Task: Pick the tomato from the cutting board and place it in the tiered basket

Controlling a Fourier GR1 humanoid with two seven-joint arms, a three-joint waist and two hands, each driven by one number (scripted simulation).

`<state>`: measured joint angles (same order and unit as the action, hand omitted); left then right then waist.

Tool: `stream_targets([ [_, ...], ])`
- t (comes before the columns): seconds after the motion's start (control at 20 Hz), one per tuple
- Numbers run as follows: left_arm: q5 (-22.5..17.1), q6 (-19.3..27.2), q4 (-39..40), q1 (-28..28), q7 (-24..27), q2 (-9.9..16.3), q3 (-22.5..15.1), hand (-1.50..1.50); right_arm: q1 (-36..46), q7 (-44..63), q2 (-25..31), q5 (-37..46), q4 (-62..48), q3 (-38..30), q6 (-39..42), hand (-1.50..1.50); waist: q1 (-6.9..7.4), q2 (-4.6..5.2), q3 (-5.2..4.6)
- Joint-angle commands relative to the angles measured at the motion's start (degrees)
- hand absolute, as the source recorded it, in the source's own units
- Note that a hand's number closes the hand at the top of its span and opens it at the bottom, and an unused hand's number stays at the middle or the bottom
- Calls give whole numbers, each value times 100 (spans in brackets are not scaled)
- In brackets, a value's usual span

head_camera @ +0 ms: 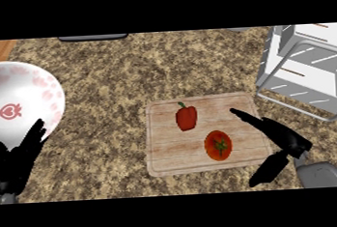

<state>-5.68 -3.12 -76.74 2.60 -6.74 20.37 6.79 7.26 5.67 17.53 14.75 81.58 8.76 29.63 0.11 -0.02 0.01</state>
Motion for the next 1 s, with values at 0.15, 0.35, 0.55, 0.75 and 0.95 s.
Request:
stream_targets([
  [0.15,104,-277,142,-342,-176,-16,369,0,20,-272,-370,428,-210,-93,-24,-150,-7,1,-1],
  [0.35,193,-303,-259,45,-197,-61,369,0,215,360,-749,470,83,30,-62,-150,10,-2,-1],
  [0.55,83,-568,-368,161,-286,-58,525,0,326,-172,-759,690,-588,-84,-121,-150,15,1,-1],
  [0.75,424,-211,-678,142,-394,-459,306,0,222,-132,-969,807,-521,-22,-189,-150,6,-2,-1],
  [0.95,438,-389,-212,86,-115,-450,461,0,477,-81,-1261,1015,-859,85,-335,-150,6,1,-1],
])
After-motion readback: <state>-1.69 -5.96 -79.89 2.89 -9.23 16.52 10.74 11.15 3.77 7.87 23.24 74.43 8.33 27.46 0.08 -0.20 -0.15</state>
